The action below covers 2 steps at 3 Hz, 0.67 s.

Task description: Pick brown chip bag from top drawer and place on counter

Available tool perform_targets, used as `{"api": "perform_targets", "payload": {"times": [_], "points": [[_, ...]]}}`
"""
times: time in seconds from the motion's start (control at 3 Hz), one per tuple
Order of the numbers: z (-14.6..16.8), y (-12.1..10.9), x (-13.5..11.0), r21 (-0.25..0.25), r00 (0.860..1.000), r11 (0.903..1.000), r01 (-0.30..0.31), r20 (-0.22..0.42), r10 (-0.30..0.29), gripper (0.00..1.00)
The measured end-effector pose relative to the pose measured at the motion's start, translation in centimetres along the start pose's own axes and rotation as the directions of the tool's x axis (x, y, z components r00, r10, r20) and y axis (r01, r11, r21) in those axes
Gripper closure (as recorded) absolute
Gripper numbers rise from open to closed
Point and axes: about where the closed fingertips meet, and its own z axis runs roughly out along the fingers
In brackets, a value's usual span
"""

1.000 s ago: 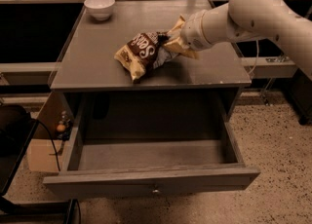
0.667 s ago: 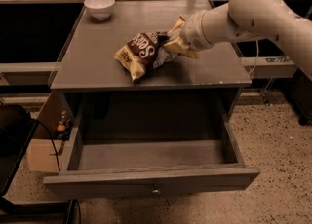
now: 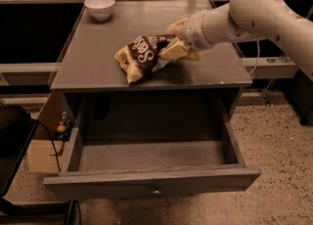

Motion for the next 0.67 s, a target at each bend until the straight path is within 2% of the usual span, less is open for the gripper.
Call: {"api": "perform_targets", "payload": {"times": [0.33,0.67], "points": [[0.01,0.00,0.00,0.000,1.000,1.0000,0.000,0.000,0.000,0.00],[0.01,0.00,0.00,0.000,1.000,1.0000,0.000,0.000,0.000,0.00]]}}
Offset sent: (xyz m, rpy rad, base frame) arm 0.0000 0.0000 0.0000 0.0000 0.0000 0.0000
